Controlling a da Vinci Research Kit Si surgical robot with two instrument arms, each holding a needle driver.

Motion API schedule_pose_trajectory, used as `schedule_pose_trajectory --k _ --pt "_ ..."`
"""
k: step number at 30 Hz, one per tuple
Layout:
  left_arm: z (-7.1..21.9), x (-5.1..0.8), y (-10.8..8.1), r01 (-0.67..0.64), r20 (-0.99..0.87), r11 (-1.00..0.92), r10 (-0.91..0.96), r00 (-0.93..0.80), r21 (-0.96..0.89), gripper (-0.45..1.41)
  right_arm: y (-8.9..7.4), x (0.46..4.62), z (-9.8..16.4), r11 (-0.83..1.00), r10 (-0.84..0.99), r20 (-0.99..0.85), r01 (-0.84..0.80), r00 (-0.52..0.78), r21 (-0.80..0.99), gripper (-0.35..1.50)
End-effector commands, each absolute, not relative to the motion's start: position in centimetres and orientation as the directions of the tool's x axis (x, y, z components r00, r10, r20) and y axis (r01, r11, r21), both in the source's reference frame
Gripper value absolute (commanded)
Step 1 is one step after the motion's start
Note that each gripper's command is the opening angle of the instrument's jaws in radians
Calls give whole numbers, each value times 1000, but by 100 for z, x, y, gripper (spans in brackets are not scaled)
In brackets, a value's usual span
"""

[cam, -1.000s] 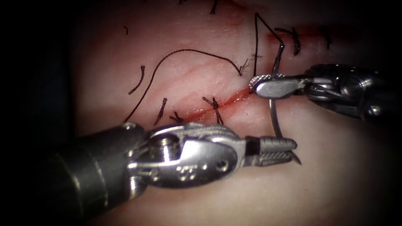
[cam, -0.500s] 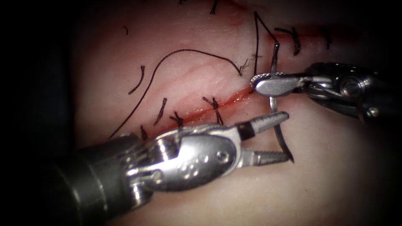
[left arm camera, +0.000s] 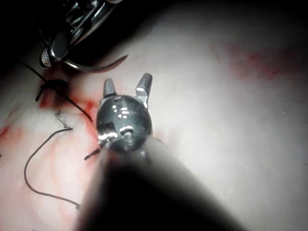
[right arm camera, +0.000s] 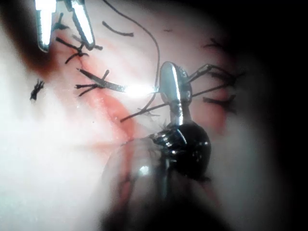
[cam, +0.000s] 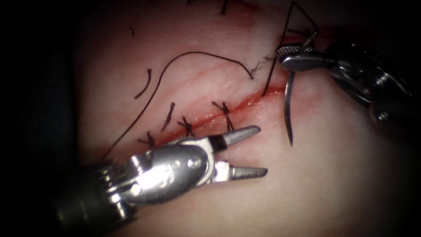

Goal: Wound Closure
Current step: Insert the left needle driver into the incision.

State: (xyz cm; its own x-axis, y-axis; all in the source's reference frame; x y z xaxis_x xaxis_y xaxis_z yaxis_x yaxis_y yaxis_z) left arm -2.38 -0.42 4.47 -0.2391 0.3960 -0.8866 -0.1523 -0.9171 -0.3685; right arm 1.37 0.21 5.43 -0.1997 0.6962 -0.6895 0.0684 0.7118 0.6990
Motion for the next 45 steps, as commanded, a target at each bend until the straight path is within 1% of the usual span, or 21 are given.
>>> schedule_pose_trajectory --k 1,2,3,4,5,6,7,9,11,13,15,17,19,20,21,25,28,33,38,39,45 --pt "453 -245 -33 -150 -885 -915 400 -237 -374 78 24 142 545 754 651 -732 60 -202 654 -35" --pt "455 -246 -29 -148 -883 -913 405 -235 -379 69 24 141 543 775 625 -753 54 -203 629 -35" --pt "458 -248 -25 -146 -882 -911 410 -231 -385 65 25 140 541 796 599 -774 47 -205 604 -35" --pt "459 -249 -22 -144 -887 -912 408 -217 -384 58 26 140 538 815 573 -793 42 -206 578 -35" --pt "461 -250 -20 -137 -891 -913 405 -205 -384 46 27 139 536 830 552 -809 39 -204 556 -35" --pt "462 -251 -18 -109 -895 -916 402 -192 -387 18 28 139 533 845 529 -823 42 -205 533 -35" --pt "464 -251 -15 -85 -895 -914 405 -188 -396 11 30 139 530 859 508 -836 48 -207 510 -35" --pt "467 -251 -11 -50 -893 -913 406 -195 -404 18 32 139 525 874 483 -850 62 -210 481 -35" --pt "474 -252 -6 -94 -858 -899 436 -272 -427 18 34 139 522 888 458 -863 72 -214 454 -35" --pt "485 -253 -3 -149 -807 -880 473 -354 -450 14 34 138 520 897 442 -870 87 -218 434 -35" --pt "494 -254 -5 -171 -756 -867 492 -431 -468 9 34 137 520 898 439 -871 86 -218 432 -35" --pt "505 -254 -13 -193 -690 -869 482 -540 -456 -8 33 136 518 905 426 -881 83 -208 418 -35" --pt "510 -255 -15 -225 -662 -873 477 -579 -432 -17 32 136 517 909 417 -889 83 -192 408 -35" --pt "513 -259 -12 -260 -641 -876 476 -602 -406 -25 32 137 517 909 417 -889 81 -189 410 -35" --pt "515 -261 -10 -267 -638 -886 459 -619 -379 -35 31 137 516 909 418 -889 75 -188 411 -35" --pt "519 -275 -1 -319 -602 -902 432 -672 -290 -35 31 137 515 911 413 -891 68 -187 407 -35" --pt "524 -289 8 -394 -575 -883 466 -673 -254 -35 30 137 515 910 413 -892 53 -185 410 -35" --pt "543 -293 18 -466 -503 -859 505 -702 -212 -35 30 137 515 909 413 -892 32 -181 415 -35" --pt "557 -286 23 -505 -445 -842 532 -720 -190 -35 30 137 515 909 413 -893 28 -181 415 -35" --pt "562 -284 24 -505 -419 -840 538 -732 -196 -35 30 137 515 909 413 -893 25 -180 415 -35" --pt "583 -282 18 -473 -398 -848 530 -749 -238 -35 30 137 515 909 413 -893 25 -180 415 -35"
